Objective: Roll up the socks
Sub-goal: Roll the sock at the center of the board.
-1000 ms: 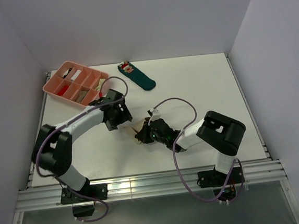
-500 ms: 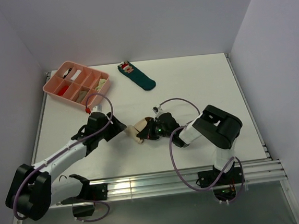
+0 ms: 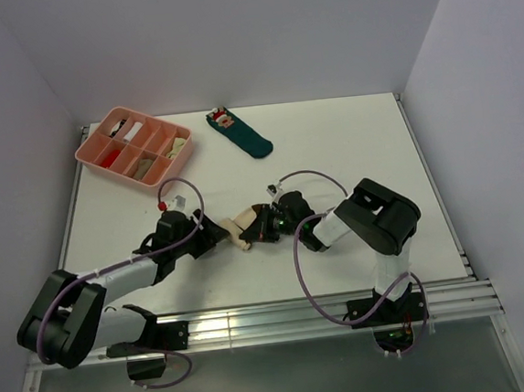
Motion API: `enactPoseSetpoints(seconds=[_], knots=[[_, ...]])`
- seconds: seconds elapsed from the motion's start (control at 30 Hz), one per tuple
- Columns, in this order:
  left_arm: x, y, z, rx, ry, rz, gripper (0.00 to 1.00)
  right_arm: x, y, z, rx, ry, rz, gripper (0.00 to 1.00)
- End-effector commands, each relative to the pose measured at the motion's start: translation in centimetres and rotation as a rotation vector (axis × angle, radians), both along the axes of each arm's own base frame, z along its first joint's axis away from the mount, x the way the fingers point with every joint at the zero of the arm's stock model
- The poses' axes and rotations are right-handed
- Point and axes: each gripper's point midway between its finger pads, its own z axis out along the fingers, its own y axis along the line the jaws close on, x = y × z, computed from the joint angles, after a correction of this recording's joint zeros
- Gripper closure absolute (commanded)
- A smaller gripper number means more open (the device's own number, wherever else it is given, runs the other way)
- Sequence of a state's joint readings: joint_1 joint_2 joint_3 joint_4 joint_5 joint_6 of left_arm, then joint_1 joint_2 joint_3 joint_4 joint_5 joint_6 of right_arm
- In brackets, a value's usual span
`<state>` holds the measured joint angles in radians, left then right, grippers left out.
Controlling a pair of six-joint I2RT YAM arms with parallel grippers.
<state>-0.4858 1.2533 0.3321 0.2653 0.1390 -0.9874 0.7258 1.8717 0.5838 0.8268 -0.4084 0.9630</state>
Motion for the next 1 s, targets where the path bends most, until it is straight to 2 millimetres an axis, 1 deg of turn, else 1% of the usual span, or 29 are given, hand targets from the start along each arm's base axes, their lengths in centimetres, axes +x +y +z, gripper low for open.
enactPoseSetpoints(seconds=[0.0,0.03,0.07,0.13,0.17,0.33,0.37,0.4,0.43,0.47,0.53,0.57,0.6,0.63,0.67,0.7,0.73,0.77,0.8,0.83,0.87,0.9,0.93,0.97], knots=[[0.9,-0.9,0.3,-0.031,-0.037,-0.016,0.32,-4.3,-3.8,-7.5,-0.235,0.238,0.021,1.00],[1.1,-0.9,0.2,-0.026,-0.036,-0.013,0.33,-4.2,-3.8,-7.6,-0.235,0.241,0.019,1.00],[1.1,-0.8,-0.3,-0.013,-0.025,-0.012,0.34,-4.2,-3.8,-7.7,-0.236,0.245,0.019,1.00],[1.5,-0.9,-0.5,-0.009,-0.024,-0.009,0.36,-4.3,-3.7,-7.6,-0.226,0.253,0.025,1.00],[1.4,-0.9,-1.1,0.002,-0.007,-0.012,0.38,-4.3,-3.6,-7.6,-0.223,0.255,0.023,1.00],[1.4,-1.0,-2.5,0.021,0.024,-0.013,0.43,-4.1,-3.5,-7.3,-0.218,0.256,0.027,1.00],[1.3,-0.9,-3.1,0.031,0.040,-0.012,0.45,-4.1,-3.5,-7.3,-0.216,0.256,0.028,1.00],[1.3,-0.9,-3.3,0.033,0.047,-0.009,0.48,-4.2,-3.4,-7.2,-0.213,0.256,0.034,1.00],[1.2,-0.8,-3.7,0.040,0.063,-0.005,0.55,-4.1,-3.3,-7.1,-0.212,0.256,0.036,1.00],[1.2,-0.8,-3.9,0.042,0.068,-0.003,0.67,-4.0,-3.3,-7.2,-0.216,0.256,0.038,1.00],[1.5,-1.0,-3.8,0.050,0.075,-0.008,0.74,-4.0,-3.3,-7.1,-0.222,0.248,0.046,1.00],[1.1,-0.6,-4.4,0.082,0.104,-0.004,0.79,-4.0,-3.4,-7.1,-0.235,0.250,0.047,1.00],[1.8,-0.7,-3.9,0.095,0.099,0.003,0.83,-3.9,-3.5,-7.0,-0.242,0.235,0.055,0.98],[1.9,-0.6,-3.9,0.117,0.101,0.001,0.86,-3.4,-3.2,-6.4,-0.238,0.214,0.055,0.96],[1.3,-0.1,-4.4,0.157,0.145,0.002,0.91,-3.3,-3.5,-6.4,-0.261,0.209,0.048,0.91],[2.3,-0.2,-3.6,0.176,0.128,0.018,0.94,-3.1,-3.7,-6.3,-0.278,0.181,0.055,0.82],[2.3,-0.1,-3.6,0.200,0.139,0.015,0.95,-2.4,-3.4,-5.2,-0.272,0.144,0.053,0.78],[2.5,0.1,-3.4,0.218,0.146,0.021,0.97,-2.2,-3.6,-4.9,-0.282,0.127,0.050,0.74],[2.3,0.2,-3.3,0.253,0.182,0.020,0.98,-1.9,-4.2,-4.9,-0.323,0.100,0.039,0.65],[2.3,0.1,-3.3,0.268,0.196,0.011,0.99,-1.2,-4.0,-3.6,-0.319,0.055,0.031,0.62],[2.6,0.5,-3.2,0.297,0.197,0.026,0.99,-0.8,-4.3,-3.1,-0.334,0.030,0.019,0.59],[2.5,0.5,-2.9,0.325,0.227,0.024,0.99,-0.4,-4.9,-3.1,-0.374,-0.001,0.006,0.55],[2.6,0.7,-3.2,0.355,0.243,0.026,0.99,0.2,-4.9,-1.8,-0.372,-0.045,-0.009,0.53],[2.5,0.8,-3.3,0.378,0.260,0.025,0.99,0.3,-5.3,-1.4,-0.391,-0.062,-0.018,0.52]])
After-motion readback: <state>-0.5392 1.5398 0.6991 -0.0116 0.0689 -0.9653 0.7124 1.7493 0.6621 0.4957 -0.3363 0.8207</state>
